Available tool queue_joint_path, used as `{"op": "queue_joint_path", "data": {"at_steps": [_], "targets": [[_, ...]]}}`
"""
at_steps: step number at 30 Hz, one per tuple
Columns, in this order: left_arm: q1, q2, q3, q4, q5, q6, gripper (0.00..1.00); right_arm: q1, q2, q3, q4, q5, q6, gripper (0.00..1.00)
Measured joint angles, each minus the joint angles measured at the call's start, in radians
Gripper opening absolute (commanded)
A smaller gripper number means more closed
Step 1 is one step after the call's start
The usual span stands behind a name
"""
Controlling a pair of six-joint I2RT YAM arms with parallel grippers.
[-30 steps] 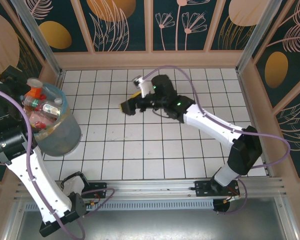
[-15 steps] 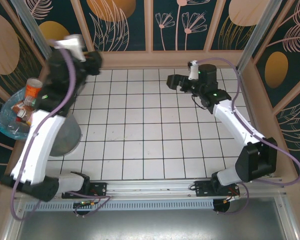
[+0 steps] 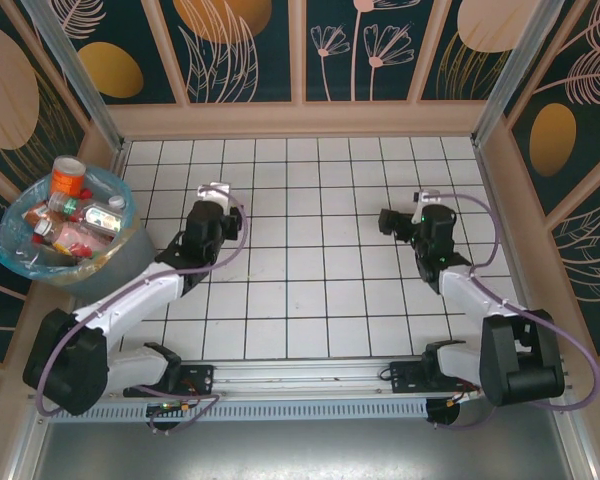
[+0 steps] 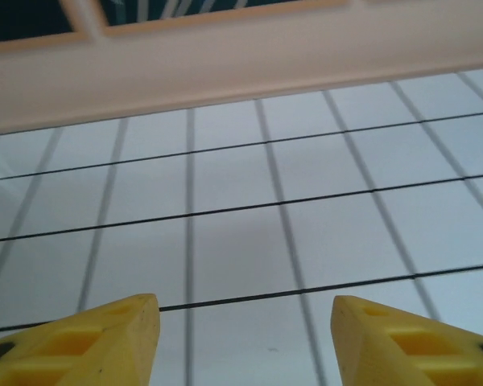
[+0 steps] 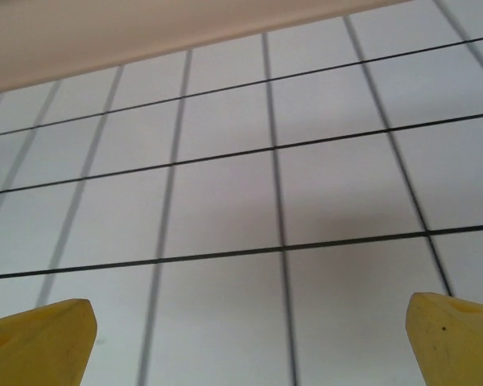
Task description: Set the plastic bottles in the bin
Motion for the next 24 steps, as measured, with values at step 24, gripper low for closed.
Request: {"op": "queue_joint_path", "data": {"at_steps": [24], "targets": [[0.351,0.116,-0.435,0.747,0.259,0.108,0.68,-0.206,0.242,-0.428,0.989,-0.21,-0.146,0.99]]}}
